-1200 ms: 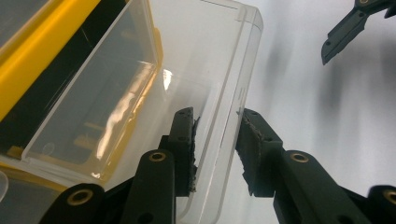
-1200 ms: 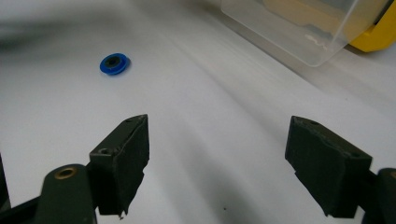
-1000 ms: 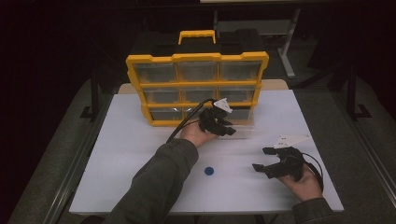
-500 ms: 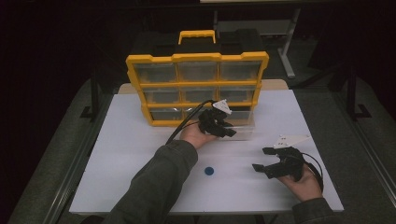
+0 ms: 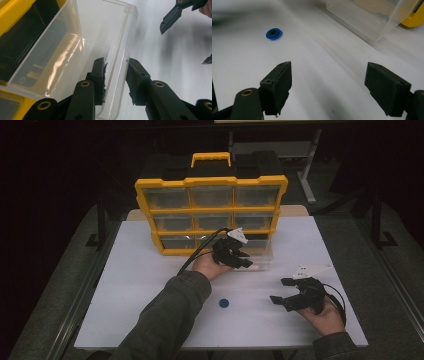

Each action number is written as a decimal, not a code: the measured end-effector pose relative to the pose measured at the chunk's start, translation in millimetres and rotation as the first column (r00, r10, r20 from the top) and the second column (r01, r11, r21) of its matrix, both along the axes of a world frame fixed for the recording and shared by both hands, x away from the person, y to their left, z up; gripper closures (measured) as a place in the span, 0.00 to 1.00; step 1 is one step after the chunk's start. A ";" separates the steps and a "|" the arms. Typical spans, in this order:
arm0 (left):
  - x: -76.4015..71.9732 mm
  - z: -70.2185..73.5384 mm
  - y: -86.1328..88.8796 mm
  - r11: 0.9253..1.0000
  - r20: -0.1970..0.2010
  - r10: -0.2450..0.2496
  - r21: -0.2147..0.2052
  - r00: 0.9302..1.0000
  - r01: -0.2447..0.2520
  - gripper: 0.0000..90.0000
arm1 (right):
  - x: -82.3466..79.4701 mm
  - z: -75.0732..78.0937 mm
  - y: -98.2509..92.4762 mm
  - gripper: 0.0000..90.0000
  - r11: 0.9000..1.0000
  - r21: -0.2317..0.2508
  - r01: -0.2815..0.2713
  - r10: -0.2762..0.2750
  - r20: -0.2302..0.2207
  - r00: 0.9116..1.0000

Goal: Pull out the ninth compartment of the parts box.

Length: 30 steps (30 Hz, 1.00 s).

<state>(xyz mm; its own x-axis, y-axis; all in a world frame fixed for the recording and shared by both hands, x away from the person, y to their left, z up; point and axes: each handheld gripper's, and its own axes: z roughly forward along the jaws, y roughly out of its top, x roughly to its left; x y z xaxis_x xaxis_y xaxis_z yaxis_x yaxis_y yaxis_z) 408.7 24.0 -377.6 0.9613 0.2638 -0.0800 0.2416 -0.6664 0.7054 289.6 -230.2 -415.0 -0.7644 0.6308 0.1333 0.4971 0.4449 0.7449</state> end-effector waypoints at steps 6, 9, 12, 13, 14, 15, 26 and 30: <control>0.7 -0.9 -0.4 1.000 0.006 -0.007 -0.007 1.000 0.007 0.76 | -0.1 0.2 0.3 0.23 1.000 -0.001 0.001 -0.001 0.001 1.000; 0.0 -0.4 -0.3 1.000 0.005 -0.007 -0.014 1.000 0.007 0.73 | -0.2 0.3 -0.1 0.23 1.000 0.002 0.002 -0.002 0.000 1.000; -1.5 0.8 0.5 1.000 0.008 -0.009 -0.017 1.000 0.009 0.71 | 0.0 0.0 0.0 0.23 1.000 0.002 0.000 0.000 0.001 1.000; -1.9 0.8 0.9 1.000 0.009 -0.008 -0.024 1.000 0.008 0.70 | -0.3 0.1 0.4 0.23 1.000 0.000 0.001 -0.001 -0.004 1.000; -2.4 1.4 1.6 1.000 0.009 -0.008 -0.027 1.000 0.008 0.70 | -0.3 0.1 0.4 0.23 1.000 0.000 0.001 -0.001 -0.004 1.000; -3.2 1.8 2.4 0.999 0.001 -0.004 -0.040 1.000 0.004 0.69 | -0.5 0.1 0.6 0.23 1.000 -0.001 0.002 -0.002 -0.005 1.000; -11.6 17.6 17.8 0.996 0.024 0.009 -0.094 1.000 -0.007 0.65 | -0.1 -0.6 0.9 0.23 1.000 0.000 0.001 -0.001 -0.006 1.000; -16.1 22.6 26.1 0.992 0.032 0.014 -0.125 0.999 -0.010 0.63 | -0.9 -0.9 0.5 0.23 1.000 0.000 0.002 -0.002 -0.008 1.000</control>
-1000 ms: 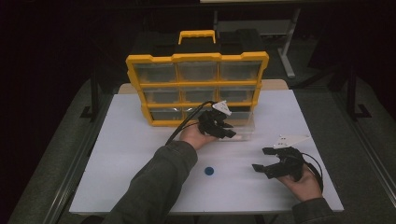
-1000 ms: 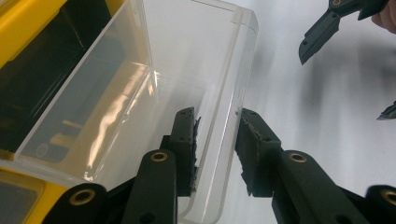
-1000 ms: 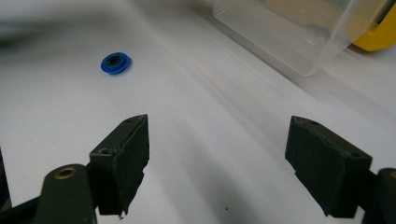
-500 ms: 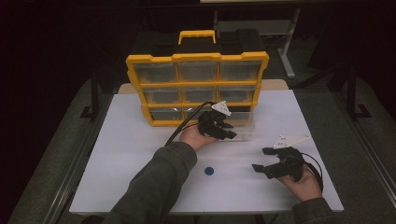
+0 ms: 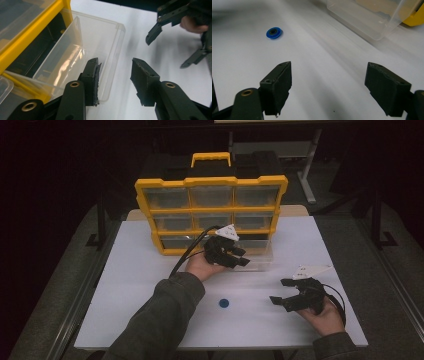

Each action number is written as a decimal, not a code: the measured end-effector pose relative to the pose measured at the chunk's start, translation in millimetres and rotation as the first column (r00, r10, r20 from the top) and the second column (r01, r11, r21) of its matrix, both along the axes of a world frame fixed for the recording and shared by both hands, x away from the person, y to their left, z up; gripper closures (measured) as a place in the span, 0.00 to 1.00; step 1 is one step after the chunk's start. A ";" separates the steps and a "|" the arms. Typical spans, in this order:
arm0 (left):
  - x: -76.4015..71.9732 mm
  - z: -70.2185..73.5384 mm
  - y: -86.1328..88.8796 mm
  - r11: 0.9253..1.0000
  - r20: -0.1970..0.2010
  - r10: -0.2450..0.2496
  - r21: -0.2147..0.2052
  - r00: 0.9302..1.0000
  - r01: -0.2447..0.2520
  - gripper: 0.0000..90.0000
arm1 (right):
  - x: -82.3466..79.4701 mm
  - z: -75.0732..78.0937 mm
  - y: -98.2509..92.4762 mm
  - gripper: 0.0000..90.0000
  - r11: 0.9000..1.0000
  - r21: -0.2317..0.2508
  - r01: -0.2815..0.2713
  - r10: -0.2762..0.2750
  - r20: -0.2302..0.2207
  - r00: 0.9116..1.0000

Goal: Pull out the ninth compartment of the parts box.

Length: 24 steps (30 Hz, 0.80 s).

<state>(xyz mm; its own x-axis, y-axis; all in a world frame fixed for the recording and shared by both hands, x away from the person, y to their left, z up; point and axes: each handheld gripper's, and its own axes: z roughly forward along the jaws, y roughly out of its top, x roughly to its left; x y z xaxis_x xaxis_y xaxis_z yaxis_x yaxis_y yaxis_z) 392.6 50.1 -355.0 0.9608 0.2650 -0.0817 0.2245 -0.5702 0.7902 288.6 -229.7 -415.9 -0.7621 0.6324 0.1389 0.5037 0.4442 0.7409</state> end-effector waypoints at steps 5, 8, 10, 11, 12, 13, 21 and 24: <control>-9.2 5.4 14.2 1.000 0.025 -0.006 -0.021 1.000 0.006 0.63 | -0.5 0.1 0.2 0.23 1.000 0.002 0.005 -0.005 -0.006 1.000; -18.8 7.8 25.0 1.000 0.034 -0.003 -0.029 0.999 0.004 0.62 | -0.3 -0.8 1.1 0.23 1.000 -0.002 -0.003 0.003 0.002 1.000; -24.7 8.8 31.1 1.000 0.040 0.004 -0.023 0.999 -0.003 0.61 | -0.4 -0.6 2.6 0.23 1.000 -0.003 0.000 0.000 -0.009 1.000; -26.9 9.0 35.1 1.000 0.049 0.002 -0.021 0.999 -0.001 0.61 | -0.3 -0.6 3.0 0.23 1.000 -0.003 0.000 0.000 -0.010 1.000; -29.2 9.6 40.2 1.000 0.051 0.005 -0.016 0.999 -0.004 0.61 | -0.3 -0.7 3.5 0.23 1.000 -0.003 0.002 -0.002 -0.013 1.000; -31.0 9.3 43.8 1.000 0.055 0.014 -0.023 0.998 -0.013 0.60 | -0.2 -0.9 3.7 0.23 1.000 -0.004 0.001 -0.001 -0.016 1.000; -45.0 6.1 67.8 0.999 0.058 0.044 -0.007 0.997 -0.044 0.55 | -0.3 -0.7 3.2 0.23 1.000 -0.004 0.003 -0.003 0.003 1.000; -51.4 2.3 78.5 0.998 0.032 0.052 -0.029 0.998 -0.051 0.53 | -0.2 -1.0 3.2 0.23 1.000 -0.007 0.000 0.000 0.003 1.000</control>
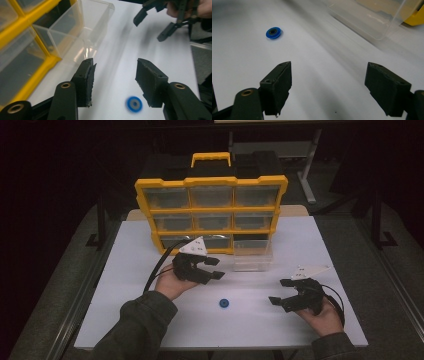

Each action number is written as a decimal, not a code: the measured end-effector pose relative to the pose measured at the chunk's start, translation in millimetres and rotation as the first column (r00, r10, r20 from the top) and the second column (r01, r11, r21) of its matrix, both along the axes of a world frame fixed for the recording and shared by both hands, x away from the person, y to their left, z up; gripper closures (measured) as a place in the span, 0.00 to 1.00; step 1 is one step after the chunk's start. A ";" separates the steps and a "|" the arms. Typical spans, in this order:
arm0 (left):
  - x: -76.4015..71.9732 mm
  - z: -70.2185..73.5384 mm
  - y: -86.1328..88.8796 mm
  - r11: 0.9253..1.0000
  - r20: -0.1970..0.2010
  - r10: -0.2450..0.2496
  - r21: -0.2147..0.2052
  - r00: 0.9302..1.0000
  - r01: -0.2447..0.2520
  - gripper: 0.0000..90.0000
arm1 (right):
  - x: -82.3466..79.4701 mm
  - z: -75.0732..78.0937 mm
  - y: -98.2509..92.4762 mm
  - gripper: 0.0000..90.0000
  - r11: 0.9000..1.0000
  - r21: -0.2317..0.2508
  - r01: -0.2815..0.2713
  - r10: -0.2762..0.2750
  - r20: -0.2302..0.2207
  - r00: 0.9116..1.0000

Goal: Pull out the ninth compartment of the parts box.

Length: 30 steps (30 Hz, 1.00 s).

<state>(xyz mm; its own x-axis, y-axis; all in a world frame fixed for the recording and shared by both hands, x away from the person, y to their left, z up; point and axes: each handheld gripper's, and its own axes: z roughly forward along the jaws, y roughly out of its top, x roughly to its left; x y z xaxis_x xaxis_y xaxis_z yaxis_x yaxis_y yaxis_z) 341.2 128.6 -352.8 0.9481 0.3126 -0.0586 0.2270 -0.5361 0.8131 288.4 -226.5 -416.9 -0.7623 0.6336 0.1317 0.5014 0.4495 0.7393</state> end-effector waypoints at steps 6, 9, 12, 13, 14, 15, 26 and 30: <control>-10.3 -8.1 23.1 0.999 -0.003 0.032 0.008 0.999 -0.032 0.51 | 0.5 0.5 1.9 0.23 1.000 -0.001 0.000 0.000 -0.011 1.000; -15.9 -10.4 34.1 0.998 -0.023 0.055 -0.012 0.998 -0.055 0.51 | 0.9 0.4 3.9 0.23 1.000 -0.003 0.007 -0.007 -0.017 1.000; -21.2 -11.5 42.2 0.998 -0.013 0.070 -0.008 0.997 -0.070 0.51 | 1.8 -0.1 5.3 0.23 1.000 -0.006 0.011 -0.011 -0.019 1.000; -22.6 -11.5 44.1 0.997 -0.016 0.072 -0.007 0.997 -0.072 0.50 | 2.0 -0.2 5.5 0.23 1.000 -0.008 0.013 -0.013 -0.021 1.000; -24.2 -11.8 47.1 0.997 -0.009 0.074 -0.006 0.997 -0.074 0.50 | 2.1 -0.4 5.4 0.23 1.000 -0.011 0.012 -0.012 -0.019 1.000; -25.6 -12.1 48.7 0.997 -0.010 0.077 -0.004 0.997 -0.077 0.50 | 2.2 -0.3 5.2 0.23 1.000 -0.012 0.012 -0.012 -0.018 1.000; -37.0 -21.6 77.9 0.987 0.009 0.158 -0.035 0.987 -0.157 0.39 | 4.7 -0.8 3.2 0.23 1.000 -0.012 0.008 -0.008 0.001 1.000; -39.5 -24.3 87.4 0.982 0.005 0.184 -0.037 0.983 -0.184 0.36 | 5.9 0.1 2.0 0.24 1.000 -0.008 0.017 -0.017 0.000 1.000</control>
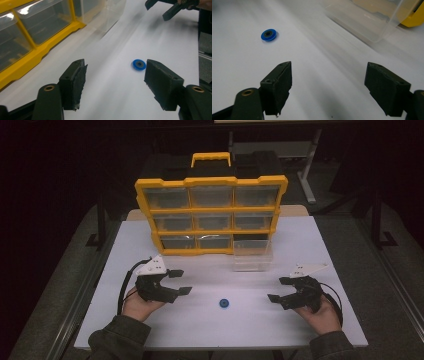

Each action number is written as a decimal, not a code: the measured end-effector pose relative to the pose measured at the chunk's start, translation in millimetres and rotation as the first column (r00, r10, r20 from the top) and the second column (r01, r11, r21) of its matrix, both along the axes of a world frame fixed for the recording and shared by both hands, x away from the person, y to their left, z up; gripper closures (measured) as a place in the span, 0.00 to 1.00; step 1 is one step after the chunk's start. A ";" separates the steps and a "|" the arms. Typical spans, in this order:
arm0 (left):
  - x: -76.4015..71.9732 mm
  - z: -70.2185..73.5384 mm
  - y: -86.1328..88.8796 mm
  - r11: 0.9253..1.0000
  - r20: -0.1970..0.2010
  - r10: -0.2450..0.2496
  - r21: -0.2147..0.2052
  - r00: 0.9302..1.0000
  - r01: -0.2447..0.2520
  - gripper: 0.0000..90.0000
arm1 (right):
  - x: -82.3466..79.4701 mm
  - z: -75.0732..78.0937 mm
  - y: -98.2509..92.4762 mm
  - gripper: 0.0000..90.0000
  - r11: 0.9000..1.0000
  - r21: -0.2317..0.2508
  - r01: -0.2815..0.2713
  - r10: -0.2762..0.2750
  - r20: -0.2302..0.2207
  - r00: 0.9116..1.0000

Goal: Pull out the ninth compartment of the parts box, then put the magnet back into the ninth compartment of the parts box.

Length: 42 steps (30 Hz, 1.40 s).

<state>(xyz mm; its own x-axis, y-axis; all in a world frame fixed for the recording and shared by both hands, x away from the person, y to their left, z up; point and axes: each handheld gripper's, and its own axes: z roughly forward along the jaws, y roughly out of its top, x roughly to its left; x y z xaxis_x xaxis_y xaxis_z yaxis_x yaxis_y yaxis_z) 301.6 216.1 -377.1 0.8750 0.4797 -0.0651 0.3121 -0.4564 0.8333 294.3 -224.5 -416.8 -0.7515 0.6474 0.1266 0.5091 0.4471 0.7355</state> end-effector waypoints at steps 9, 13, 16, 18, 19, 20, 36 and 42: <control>-8.6 -1.4 13.1 0.999 0.014 0.048 0.002 0.999 -0.048 0.31 | 0.1 3.0 -4.3 0.24 1.000 0.005 0.019 -0.020 0.014 1.000; -11.1 -2.2 19.5 0.998 0.008 0.059 -0.012 0.998 -0.059 0.29 | 0.5 2.7 -4.3 0.24 1.000 0.001 0.027 -0.027 0.000 1.000; -13.9 -1.1 25.2 0.997 0.011 0.071 -0.017 0.997 -0.071 0.29 | -0.9 1.1 -3.8 0.24 1.000 -0.002 0.023 -0.023 -0.003 1.000; -17.2 -0.6 28.8 0.996 0.018 0.087 -0.023 0.996 -0.087 0.29 | -1.4 0.2 -4.2 0.24 1.000 -0.005 0.020 -0.020 -0.004 1.000; -18.7 -0.4 31.2 0.995 0.020 0.096 -0.018 0.995 -0.095 0.29 | -1.3 -0.3 -4.9 0.24 1.000 -0.004 0.016 -0.016 -0.002 1.000; -20.6 -0.5 34.0 0.994 0.025 0.108 -0.012 0.994 -0.107 0.29 | -1.6 -0.1 -4.7 0.24 1.000 -0.001 0.022 -0.022 -0.010 1.000; -22.9 -5.3 53.4 0.985 0.048 0.168 0.031 0.985 -0.169 0.28 | -5.1 2.9 3.9 0.24 1.000 -0.005 -0.004 0.004 -0.013 1.000; -20.3 -10.0 54.6 0.985 0.037 0.164 0.046 0.986 -0.166 0.30 | -5.9 6.0 1.9 0.25 1.000 0.002 0.001 -0.001 0.015 1.000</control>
<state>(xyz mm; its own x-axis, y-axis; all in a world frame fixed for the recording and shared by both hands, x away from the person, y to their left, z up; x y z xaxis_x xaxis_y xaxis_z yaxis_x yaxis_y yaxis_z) 281.3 270.7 -387.1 0.7847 0.6197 -0.0111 0.3597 -0.4407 0.8225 288.4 -222.6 -410.8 -0.7526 0.6481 0.1166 0.4986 0.4452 0.7437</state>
